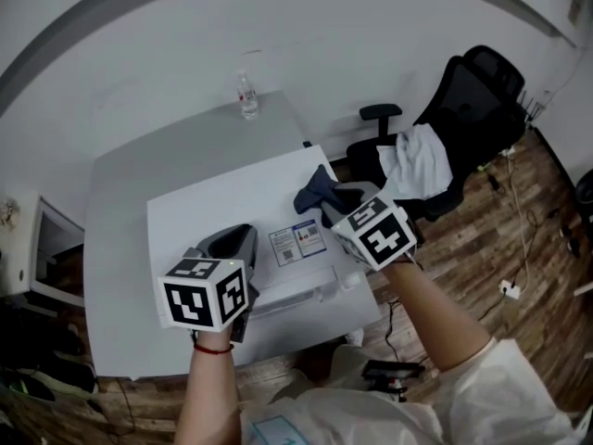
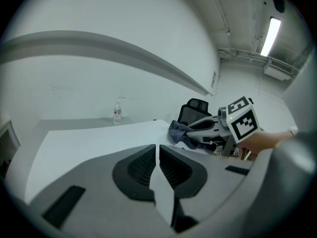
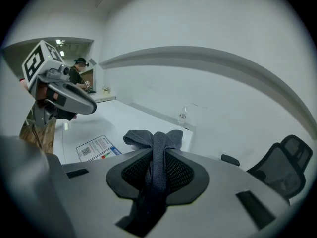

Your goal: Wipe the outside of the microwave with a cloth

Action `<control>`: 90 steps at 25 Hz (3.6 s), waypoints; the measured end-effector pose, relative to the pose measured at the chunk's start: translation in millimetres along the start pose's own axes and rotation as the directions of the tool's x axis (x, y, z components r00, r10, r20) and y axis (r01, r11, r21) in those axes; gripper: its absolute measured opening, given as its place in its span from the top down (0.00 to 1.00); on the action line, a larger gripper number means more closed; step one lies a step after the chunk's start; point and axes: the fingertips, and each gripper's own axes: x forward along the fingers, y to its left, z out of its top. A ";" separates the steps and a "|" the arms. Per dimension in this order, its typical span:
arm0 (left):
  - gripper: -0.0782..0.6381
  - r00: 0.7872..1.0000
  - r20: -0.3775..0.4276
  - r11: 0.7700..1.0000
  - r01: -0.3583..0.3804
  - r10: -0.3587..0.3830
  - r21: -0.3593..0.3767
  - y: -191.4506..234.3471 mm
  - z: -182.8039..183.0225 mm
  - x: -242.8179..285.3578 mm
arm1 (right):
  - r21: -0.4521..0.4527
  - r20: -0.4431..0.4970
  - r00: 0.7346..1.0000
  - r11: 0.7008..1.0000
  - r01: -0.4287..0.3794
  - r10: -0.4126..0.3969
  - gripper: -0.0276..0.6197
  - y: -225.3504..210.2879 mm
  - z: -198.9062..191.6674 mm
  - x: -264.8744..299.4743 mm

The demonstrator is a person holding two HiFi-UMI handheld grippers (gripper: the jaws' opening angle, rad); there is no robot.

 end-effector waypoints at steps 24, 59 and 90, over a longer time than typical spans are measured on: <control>0.87 0.999 0.018 0.998 -0.046 0.047 -0.034 38.2 -5.4 -33.0 | 0.088 -0.083 0.987 0.986 0.144 -0.136 0.81 21.8 35.1 55.4; 0.87 0.985 0.009 0.978 -0.172 0.174 -0.120 117.8 -28.0 -85.4 | -0.136 -0.076 0.975 0.966 -0.220 0.211 0.81 210.9 127.6 121.1; 0.87 0.968 -0.041 0.959 -0.253 0.249 -0.125 146.5 -30.8 -86.0 | -0.289 -0.014 0.918 0.878 -0.383 0.396 0.81 262.1 172.3 157.9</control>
